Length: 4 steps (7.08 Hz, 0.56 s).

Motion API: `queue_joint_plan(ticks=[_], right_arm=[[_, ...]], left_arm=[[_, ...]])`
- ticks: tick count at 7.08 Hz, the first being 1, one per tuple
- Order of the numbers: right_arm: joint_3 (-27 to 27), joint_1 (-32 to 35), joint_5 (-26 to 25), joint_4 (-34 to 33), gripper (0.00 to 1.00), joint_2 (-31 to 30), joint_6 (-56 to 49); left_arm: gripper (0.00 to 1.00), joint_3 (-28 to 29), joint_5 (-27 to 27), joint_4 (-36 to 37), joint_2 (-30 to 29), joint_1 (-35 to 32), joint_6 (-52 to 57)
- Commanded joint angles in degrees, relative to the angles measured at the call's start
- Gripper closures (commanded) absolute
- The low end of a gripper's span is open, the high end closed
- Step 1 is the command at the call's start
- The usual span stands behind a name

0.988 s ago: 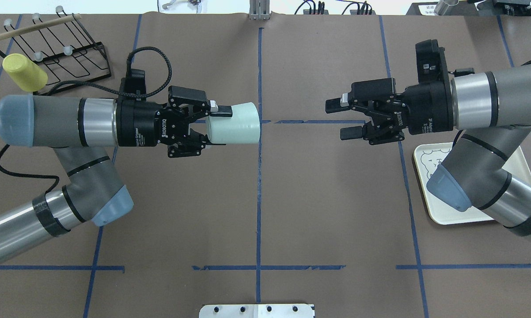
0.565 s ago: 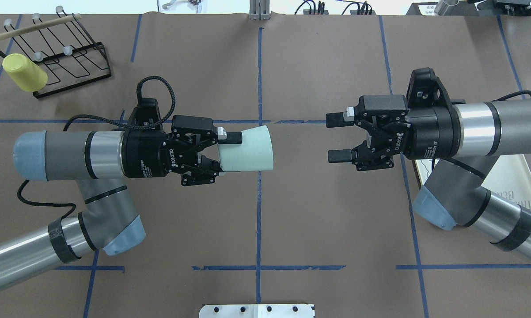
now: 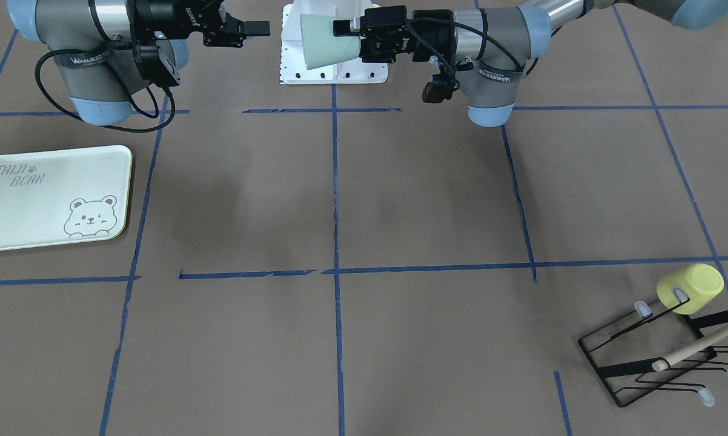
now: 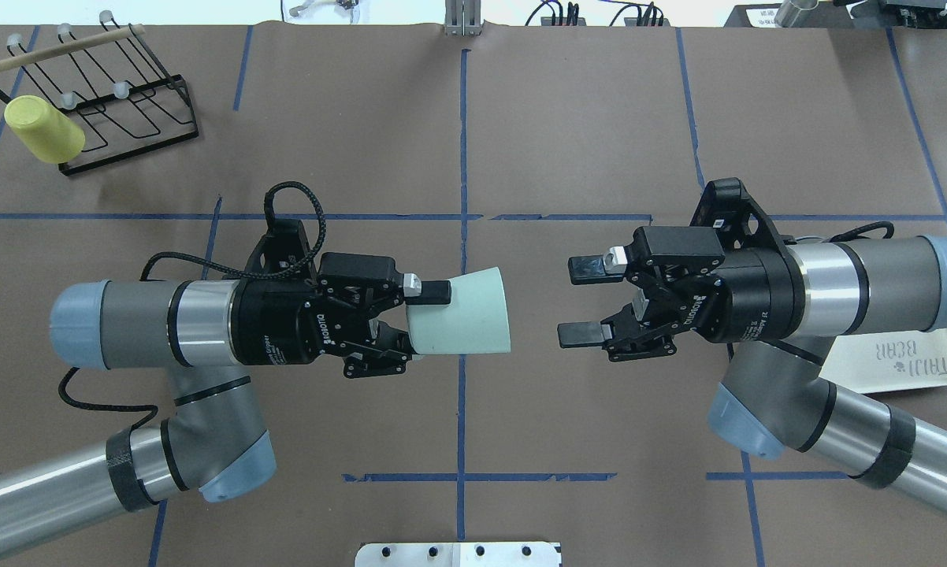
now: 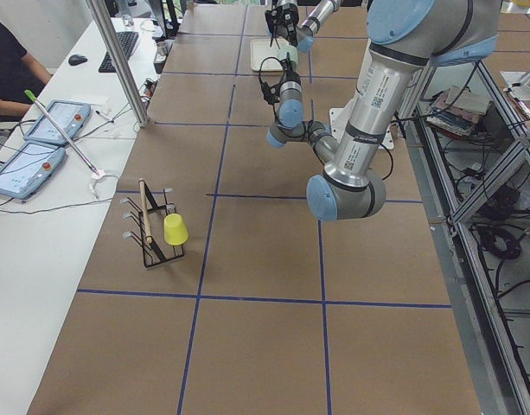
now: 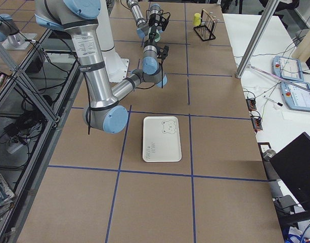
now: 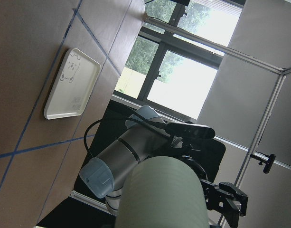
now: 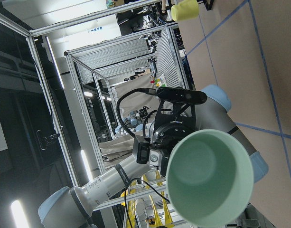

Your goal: Left arm grabs green cup and hands to right arm on tray

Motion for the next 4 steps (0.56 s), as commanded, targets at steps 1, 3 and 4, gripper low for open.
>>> queue_joint_plan(ticks=[1, 3, 4], right_arm=[[0.04, -1.80, -2.28, 0.16, 0.02, 0.84, -0.05], [0.04, -2.07, -2.82, 0.07, 0.02, 1.02, -0.14], [-0.05, -2.16, -3.51, -0.02, 0.02, 1.02, -0.14]], left_arm=[[0.81, -0.03, 0.28, -0.27, -0.56, 1.79, 0.02], [0.81, -0.11, 0.28, -0.18, -0.65, 2.41, -0.07], [0.81, -0.29, 0.28, -0.18, -0.65, 2.76, -0.07]])
